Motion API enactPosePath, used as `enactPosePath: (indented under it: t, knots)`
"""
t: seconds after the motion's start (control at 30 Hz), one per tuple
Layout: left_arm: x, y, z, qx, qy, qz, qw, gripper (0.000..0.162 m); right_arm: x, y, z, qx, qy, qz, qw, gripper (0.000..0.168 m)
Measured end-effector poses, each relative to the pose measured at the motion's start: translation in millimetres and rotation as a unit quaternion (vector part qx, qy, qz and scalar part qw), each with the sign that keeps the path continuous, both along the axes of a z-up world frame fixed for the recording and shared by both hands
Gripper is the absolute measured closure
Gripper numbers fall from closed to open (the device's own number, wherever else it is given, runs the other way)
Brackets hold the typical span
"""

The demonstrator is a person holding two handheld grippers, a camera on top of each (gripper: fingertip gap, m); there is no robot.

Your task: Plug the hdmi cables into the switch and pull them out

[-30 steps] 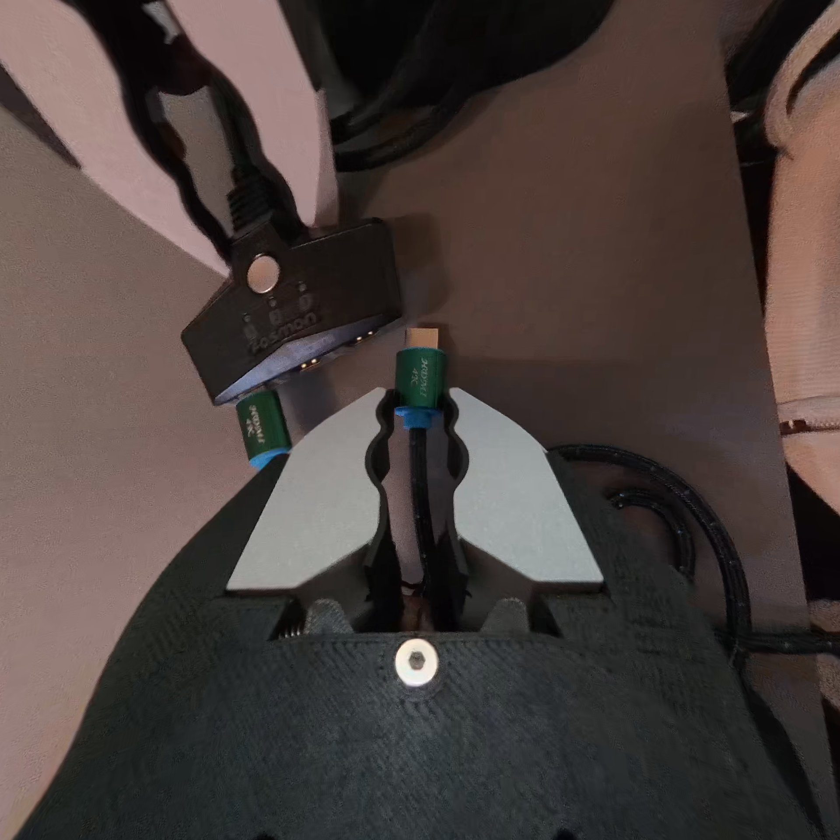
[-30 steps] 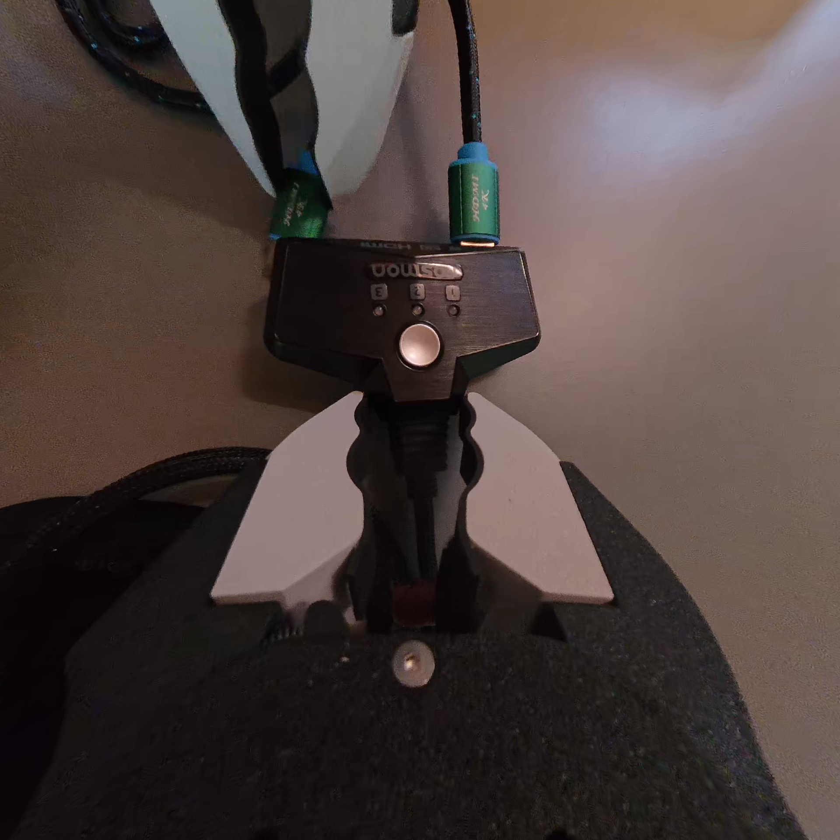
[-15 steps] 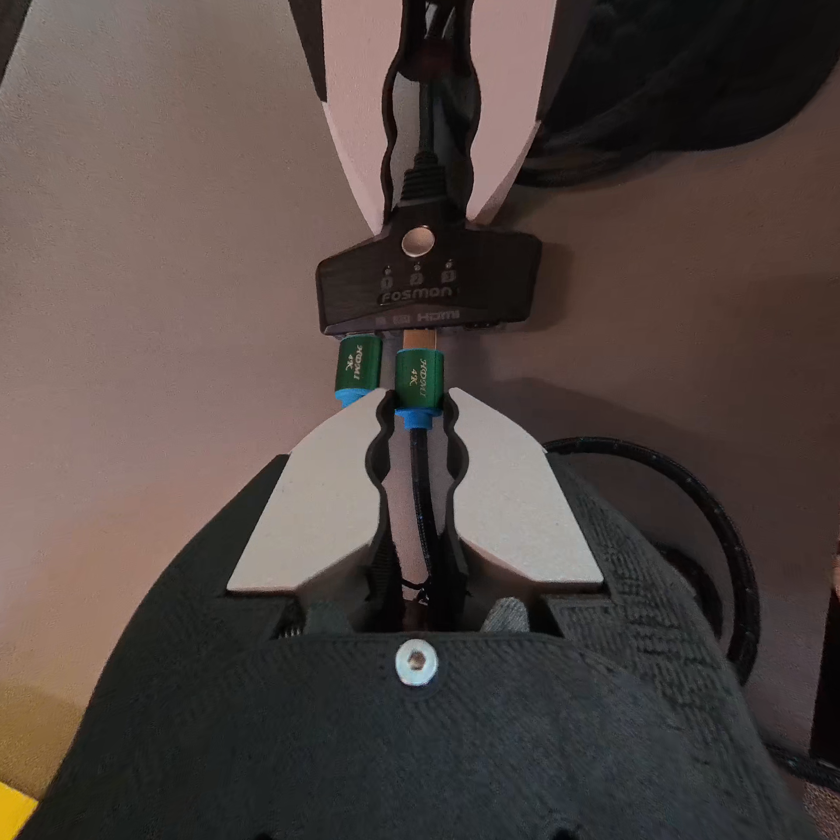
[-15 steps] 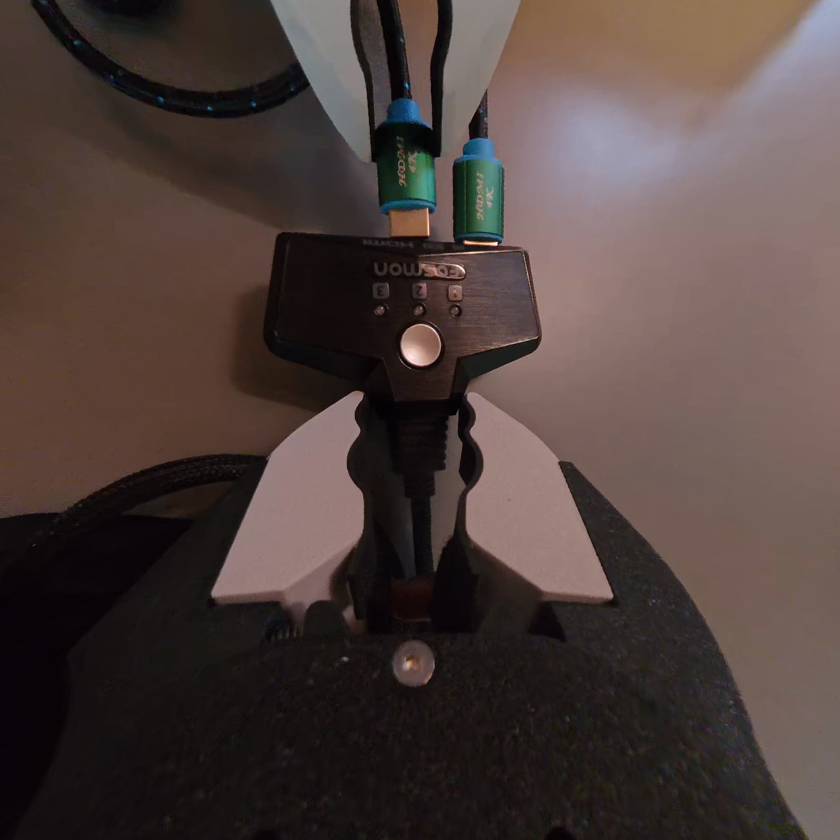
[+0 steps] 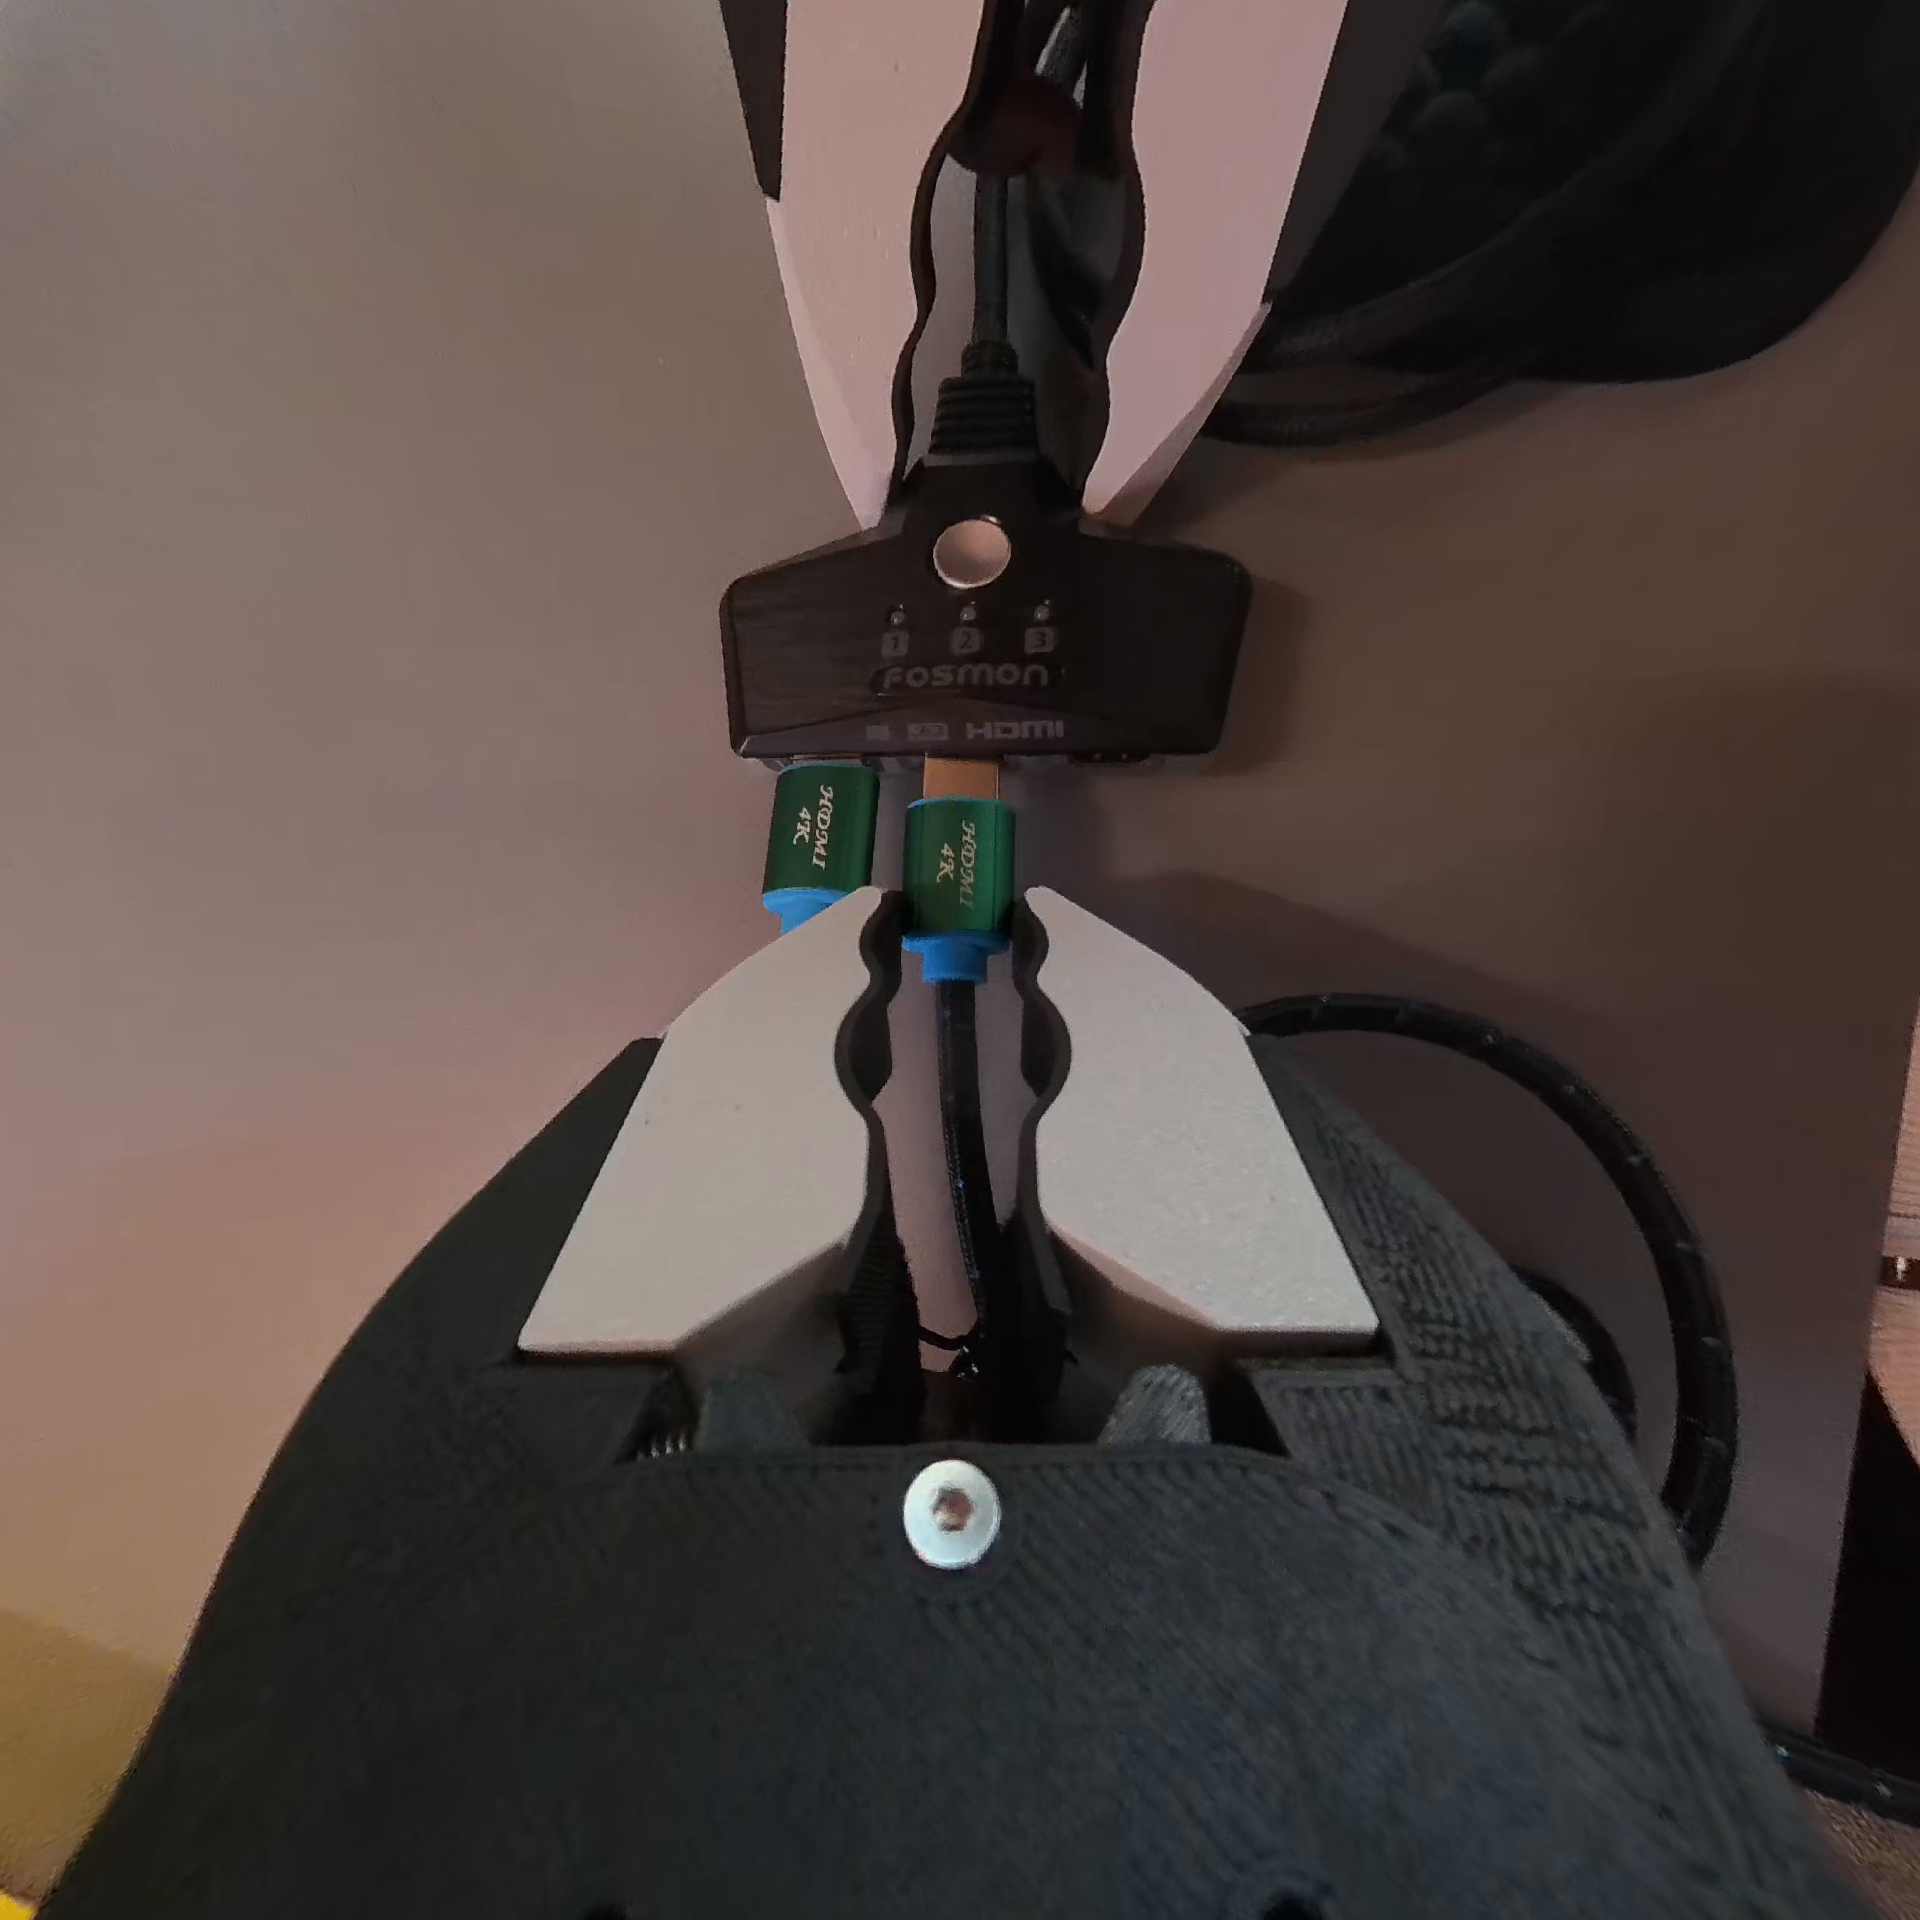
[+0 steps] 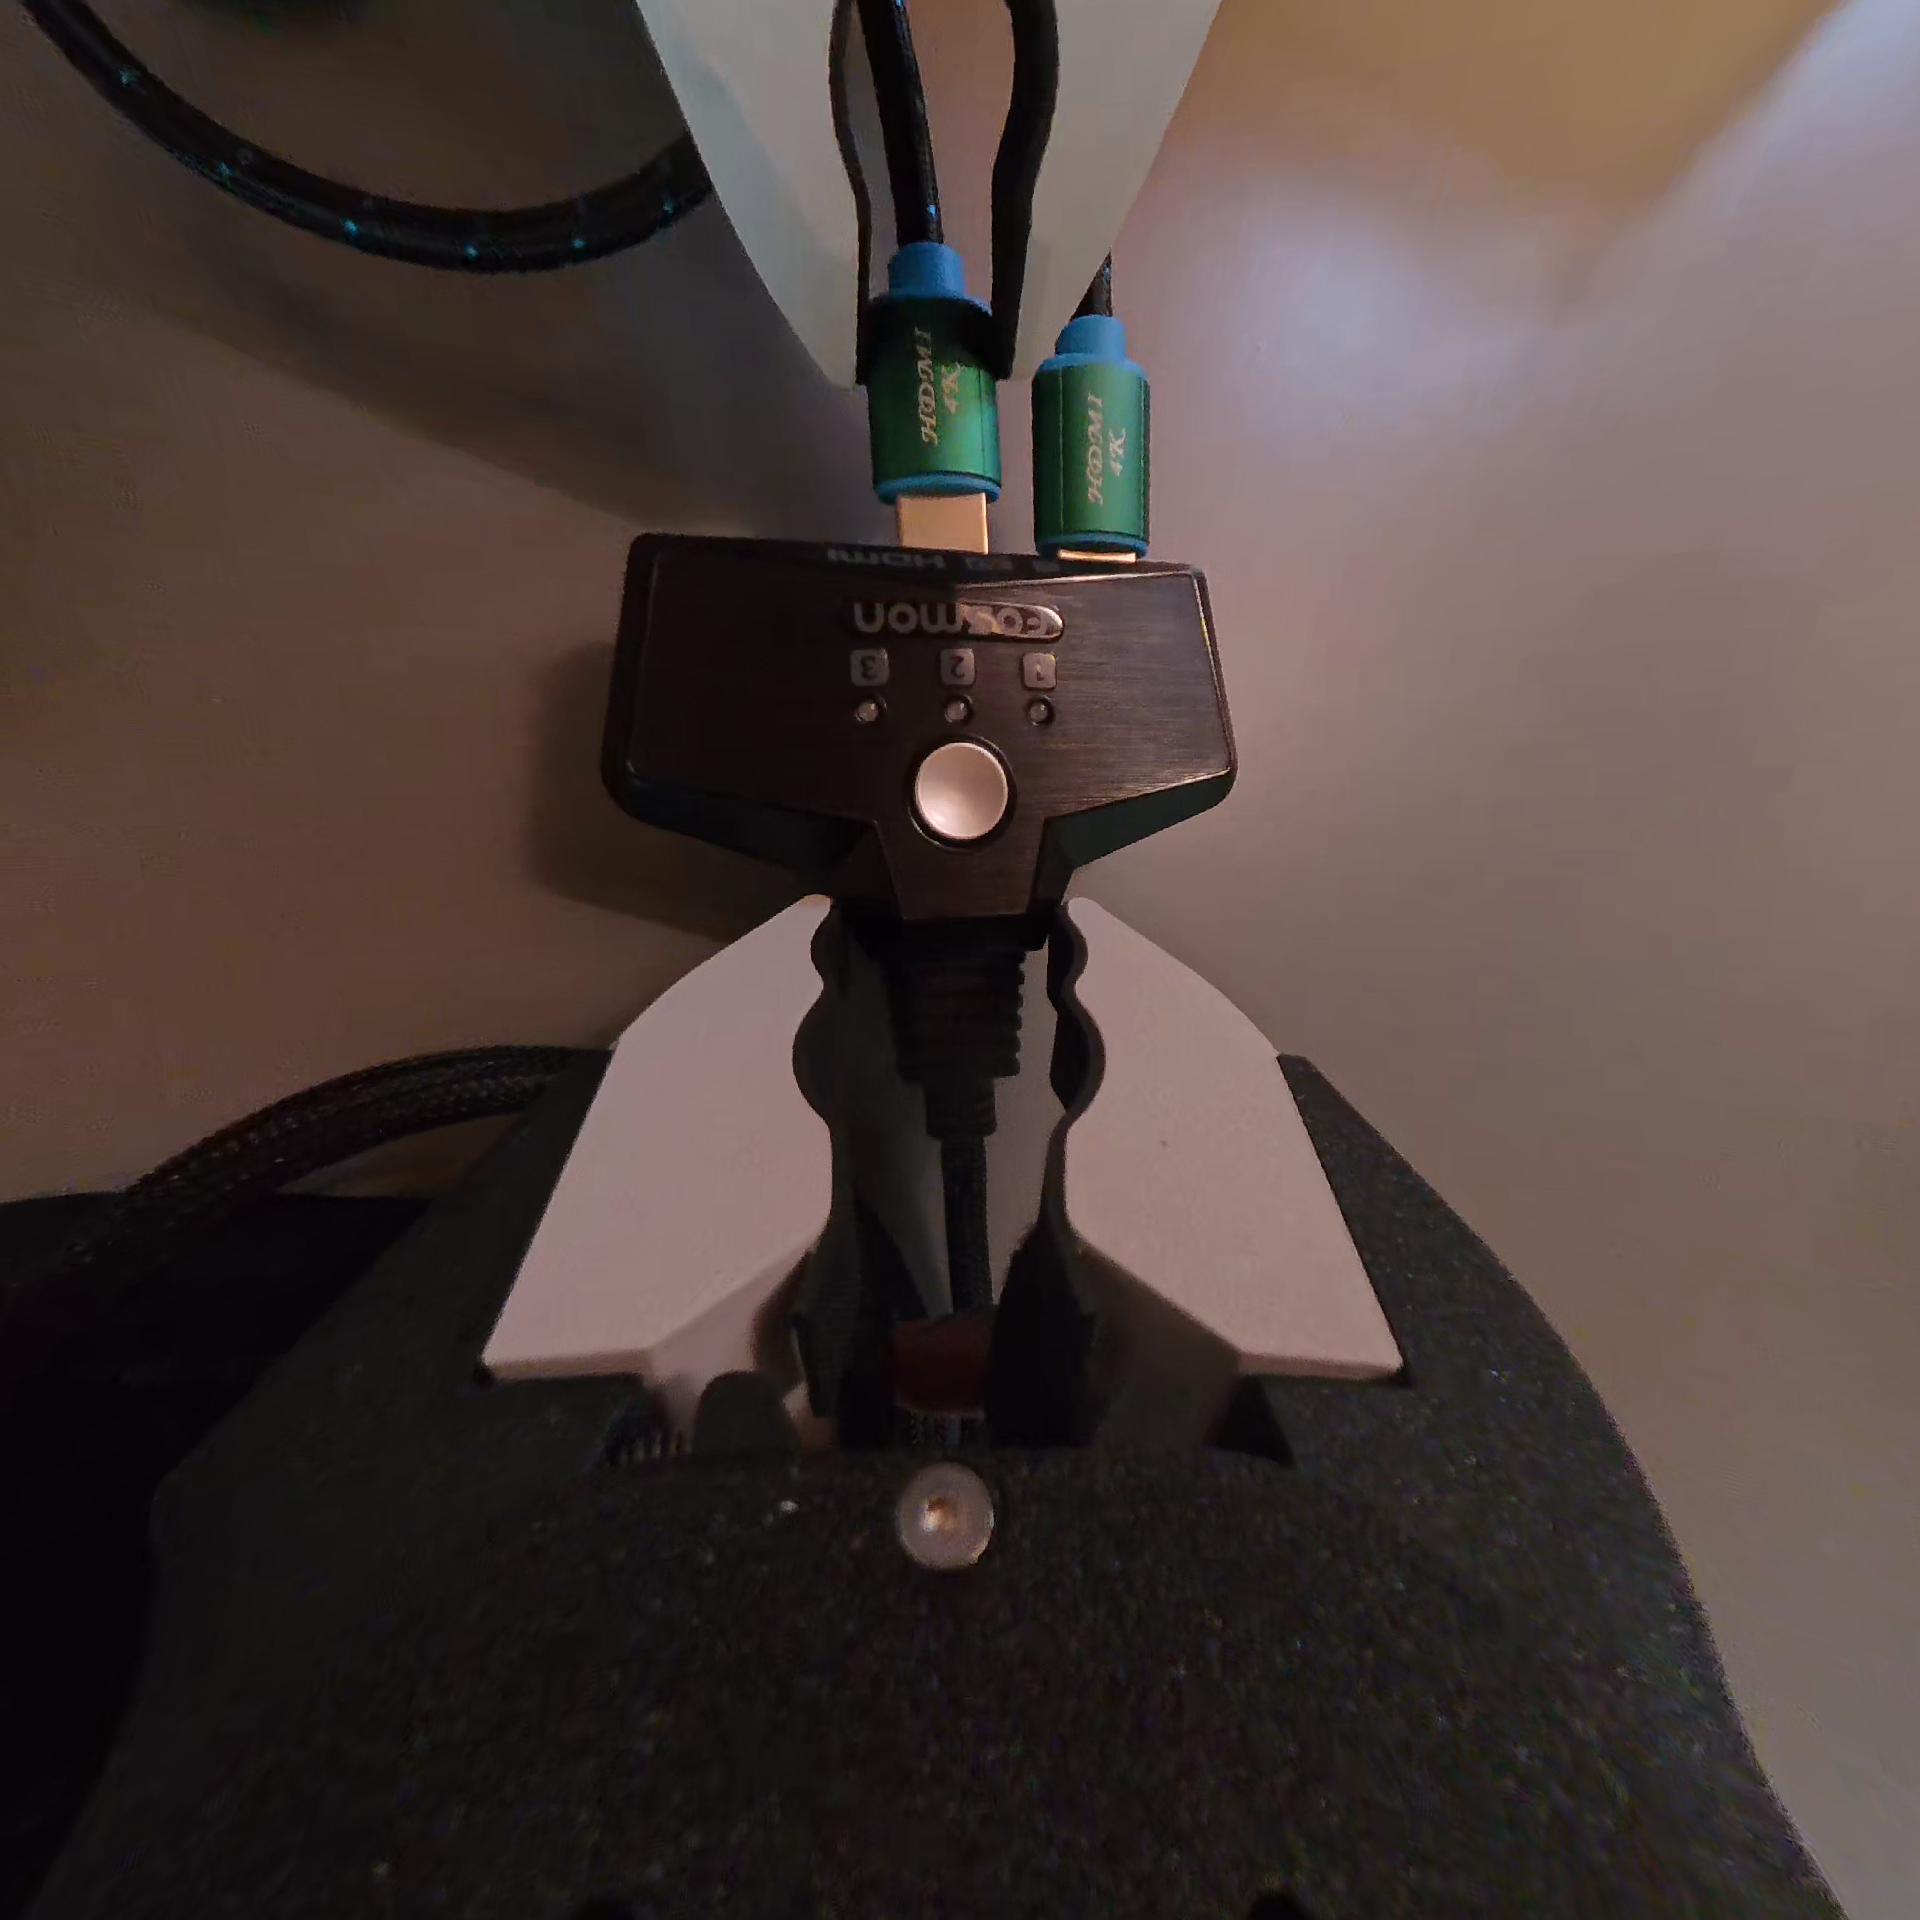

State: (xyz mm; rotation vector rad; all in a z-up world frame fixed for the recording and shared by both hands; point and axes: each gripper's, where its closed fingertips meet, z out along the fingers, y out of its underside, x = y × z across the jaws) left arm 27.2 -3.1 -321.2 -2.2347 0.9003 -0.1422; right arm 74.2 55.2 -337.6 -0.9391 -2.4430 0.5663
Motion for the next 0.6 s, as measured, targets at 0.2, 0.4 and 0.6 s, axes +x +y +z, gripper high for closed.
enactPosePath:
  t: [0.2, 0.4, 0.6]
  knots:
    - [1.5, -0.4, -0.3, -0.014, -0.027, 0.004, 1.000, 0.141, -1.8, -1.0, 0.1, -0.002, 0.008, 0.000, 1.000, 0.130]
    - [1.8, 3.8, -1.0, -0.013, -0.026, 0.010, 1.000, 0.142, -3.4, 1.5, 1.0, 0.018, 0.020, 0.003, 1.000, 0.130]
    - [4.6, 8.3, -0.1, 0.018, 0.023, -0.011, 1.000, 0.143, -5.9, 1.3, 2.2, 0.046, 0.026, 0.015, 0.998, 0.131]
